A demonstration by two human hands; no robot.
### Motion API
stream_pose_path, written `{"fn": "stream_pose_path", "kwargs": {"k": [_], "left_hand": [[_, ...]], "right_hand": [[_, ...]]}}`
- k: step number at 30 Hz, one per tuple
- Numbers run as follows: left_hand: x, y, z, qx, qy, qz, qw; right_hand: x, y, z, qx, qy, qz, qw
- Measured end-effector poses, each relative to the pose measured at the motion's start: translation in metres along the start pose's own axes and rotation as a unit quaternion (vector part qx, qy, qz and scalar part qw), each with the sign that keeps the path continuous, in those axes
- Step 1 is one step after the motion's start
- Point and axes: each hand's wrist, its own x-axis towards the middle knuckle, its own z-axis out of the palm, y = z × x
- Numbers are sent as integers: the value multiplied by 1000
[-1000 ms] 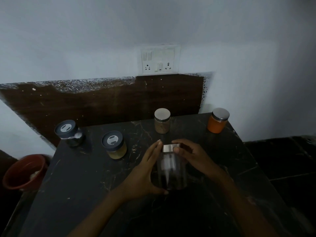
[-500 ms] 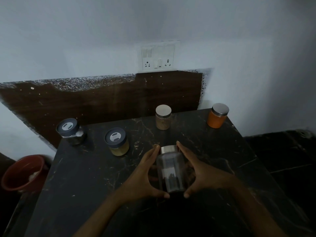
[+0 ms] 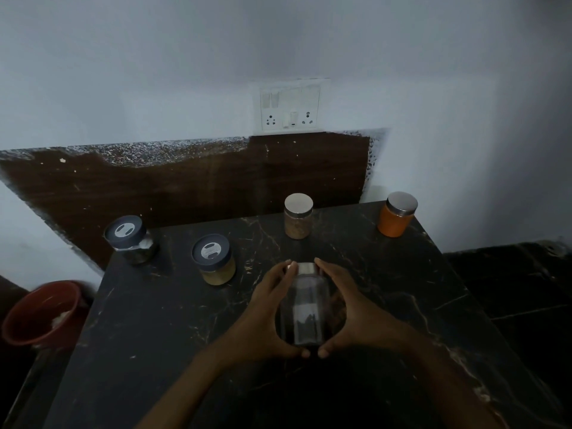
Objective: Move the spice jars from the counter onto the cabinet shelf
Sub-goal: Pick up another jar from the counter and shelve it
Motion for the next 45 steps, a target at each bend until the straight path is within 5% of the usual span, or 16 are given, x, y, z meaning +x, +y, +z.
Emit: {"fn": "stream_pose_path", "kwargs": {"k": [10,19,29,35,45], "left_hand": [[6,7,-15,-168,25,-19,985],[14,16,-19,-57,27,15,998],[5,16,-24,-163,15,4,987],[12,19,-20,-40,37,34,998],[7,22,-29,-174,25,-3,984]], "right_hand": [[1,-12,-12,55,-5,-15,998],[7,-23,-6,-59,45,-58,996],[-4,-29,-21,60,-6,-23,998],[-1,-33,-12,-13,35,-36,999],[-3,-32,-21,60,-9,-19,998]]}}
